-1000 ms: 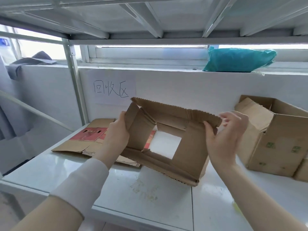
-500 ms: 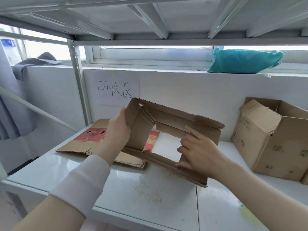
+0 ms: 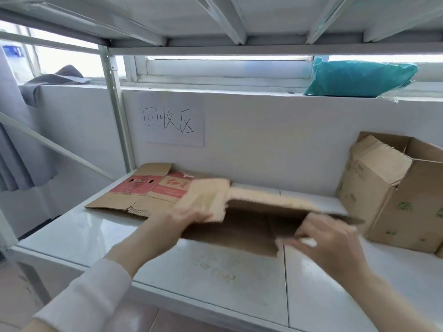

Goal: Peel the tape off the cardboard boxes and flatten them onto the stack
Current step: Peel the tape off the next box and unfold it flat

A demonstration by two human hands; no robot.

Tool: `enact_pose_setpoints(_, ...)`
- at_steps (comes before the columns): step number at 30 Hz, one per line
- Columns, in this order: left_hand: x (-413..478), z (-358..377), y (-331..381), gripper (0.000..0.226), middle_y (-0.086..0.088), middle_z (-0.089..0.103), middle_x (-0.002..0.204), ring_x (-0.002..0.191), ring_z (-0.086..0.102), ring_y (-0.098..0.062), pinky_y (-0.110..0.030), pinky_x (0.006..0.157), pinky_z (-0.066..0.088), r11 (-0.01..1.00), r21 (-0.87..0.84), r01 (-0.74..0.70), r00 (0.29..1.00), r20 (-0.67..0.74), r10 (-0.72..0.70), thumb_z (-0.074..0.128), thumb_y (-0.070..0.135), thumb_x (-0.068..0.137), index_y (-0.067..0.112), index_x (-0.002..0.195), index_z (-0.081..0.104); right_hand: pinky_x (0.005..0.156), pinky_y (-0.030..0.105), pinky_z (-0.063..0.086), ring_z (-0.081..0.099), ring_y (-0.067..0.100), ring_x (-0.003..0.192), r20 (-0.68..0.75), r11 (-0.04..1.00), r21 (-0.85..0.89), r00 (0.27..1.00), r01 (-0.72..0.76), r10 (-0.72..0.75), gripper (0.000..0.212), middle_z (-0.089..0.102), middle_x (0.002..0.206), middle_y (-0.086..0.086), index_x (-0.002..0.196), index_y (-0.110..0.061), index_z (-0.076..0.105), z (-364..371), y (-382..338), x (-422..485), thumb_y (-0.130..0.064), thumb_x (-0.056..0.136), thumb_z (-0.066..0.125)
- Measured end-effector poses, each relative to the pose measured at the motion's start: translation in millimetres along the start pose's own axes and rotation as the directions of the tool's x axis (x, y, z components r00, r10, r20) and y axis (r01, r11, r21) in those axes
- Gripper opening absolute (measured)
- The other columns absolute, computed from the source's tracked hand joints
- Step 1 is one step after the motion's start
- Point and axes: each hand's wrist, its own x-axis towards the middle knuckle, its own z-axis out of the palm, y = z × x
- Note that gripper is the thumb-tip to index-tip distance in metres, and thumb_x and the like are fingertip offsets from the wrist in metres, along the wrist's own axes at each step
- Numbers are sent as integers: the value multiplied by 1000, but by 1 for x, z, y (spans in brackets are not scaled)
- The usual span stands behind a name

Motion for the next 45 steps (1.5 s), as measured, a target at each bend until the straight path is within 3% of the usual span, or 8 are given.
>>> enact_pose_setpoints(6,-22,33,-2,90,19,50,132,120,46,-8,-20,92,36,988,50,143,930,335,-152,0,87,59,47,131,36,38,17,37,43,5,48,174,957,250,979,-148,106,47,52,60,-11,62,-17,60,14,-20,-56,-41,95,36)
enact_pose_setpoints(11,27,89,7,87,-1,4,159,146,0,-15,-33,118,3,970,114,216,907,344,-243,-8,76,74,33,147,11,114,31,16,9,19,145,588,877,-59,694,-477,417,64,25,152,-4,144,-18,26,62,-22,-43,-55,92,21)
enact_pose_setpoints(17,72,142,-2,56,-2,-11,158,145,-14,-16,-40,118,-8,936,147,319,878,325,-350,20,48,98,32,148,3,117,37,-11,-25,16,141,754,837,-197,466,-511,462,78,-20,155,-1,148,-15,-7,109,-15,-55,-62,90,15)
enact_pose_setpoints(28,98,162,-45,63,-7,-14,157,145,-15,-20,-43,117,-9,852,216,477,816,252,-521,17,59,93,31,149,3,116,30,-14,-26,6,138,756,839,-190,470,-510,456,102,-26,150,-9,146,-26,-13,106,-4,-81,-80,60,-13)
enact_pose_setpoints(35,95,151,-40,64,-6,-10,158,145,-14,-19,-42,117,-11,823,-41,567,796,285,-534,17,57,94,24,149,8,116,31,-12,-19,6,141,699,794,-211,480,-570,530,93,-20,154,-11,146,-33,-8,102,-7,-89,-73,62,-12)
enact_pose_setpoints(38,85,109,-32,66,-4,1,158,146,-4,-20,-45,118,0,530,-514,674,731,365,-576,29,52,95,16,148,14,118,34,-6,-17,15,143,730,732,-199,400,-651,554,83,-15,156,-1,148,-29,-1,93,-5,-83,-74,80,18)
enact_pose_setpoints(42,21,81,-36,61,-7,46,139,128,42,-24,-38,105,36,528,-409,744,630,168,-758,62,39,85,14,136,40,113,44,17,9,35,140,688,581,-314,242,-751,684,88,16,150,20,143,-22,13,80,12,-89,-71,76,41)
enact_pose_setpoints(45,-28,76,-27,62,-6,59,118,102,60,-18,-31,80,50,285,-504,815,532,457,-713,69,37,80,17,131,41,87,40,34,42,37,116,689,575,-401,179,-713,703,81,52,120,16,114,-21,37,76,19,-89,-82,60,33)
